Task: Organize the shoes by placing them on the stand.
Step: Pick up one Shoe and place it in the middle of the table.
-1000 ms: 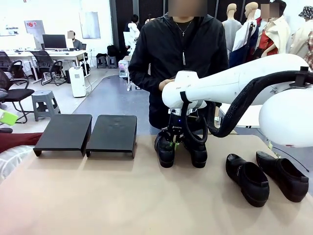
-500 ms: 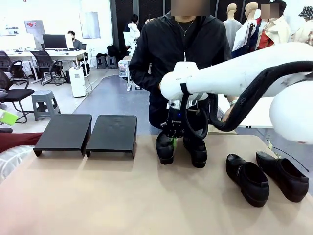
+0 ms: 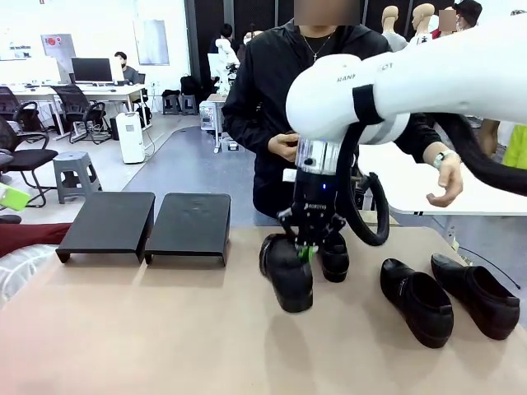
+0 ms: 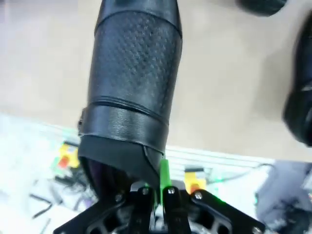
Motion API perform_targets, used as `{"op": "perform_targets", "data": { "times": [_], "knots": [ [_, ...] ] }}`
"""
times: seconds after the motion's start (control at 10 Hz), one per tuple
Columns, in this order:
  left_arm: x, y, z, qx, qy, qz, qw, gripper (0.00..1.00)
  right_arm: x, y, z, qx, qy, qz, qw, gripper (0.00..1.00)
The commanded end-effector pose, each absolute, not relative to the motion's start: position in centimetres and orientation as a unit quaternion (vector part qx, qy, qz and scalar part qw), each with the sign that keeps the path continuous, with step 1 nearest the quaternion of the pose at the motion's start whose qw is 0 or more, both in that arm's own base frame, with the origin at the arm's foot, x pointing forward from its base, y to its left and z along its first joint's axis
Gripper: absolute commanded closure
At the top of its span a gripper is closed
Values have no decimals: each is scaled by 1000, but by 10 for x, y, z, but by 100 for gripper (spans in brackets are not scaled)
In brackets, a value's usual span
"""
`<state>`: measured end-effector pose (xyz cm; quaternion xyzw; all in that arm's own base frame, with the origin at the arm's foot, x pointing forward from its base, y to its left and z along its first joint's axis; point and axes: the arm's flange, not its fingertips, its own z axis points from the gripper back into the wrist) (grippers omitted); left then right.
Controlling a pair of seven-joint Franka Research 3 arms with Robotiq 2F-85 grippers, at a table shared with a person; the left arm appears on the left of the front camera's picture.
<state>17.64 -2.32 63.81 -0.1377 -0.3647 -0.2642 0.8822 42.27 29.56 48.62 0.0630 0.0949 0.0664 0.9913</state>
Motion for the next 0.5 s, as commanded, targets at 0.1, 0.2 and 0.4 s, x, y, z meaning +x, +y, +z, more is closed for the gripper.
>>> {"op": "perform_targets", "data": {
  "times": [0.1,0.2,0.4],
  "knots": [
    [178,-23,637,-142,-368,-265,880,0,423,296,486,63,95,66,991,100],
    [178,-23,637,-142,-368,-265,880,0,423,296,486,63,95,66,991,100],
    [178,-23,637,-142,-368,-265,880,0,421,297,477,54,80,72,993,100]
  ]
}}
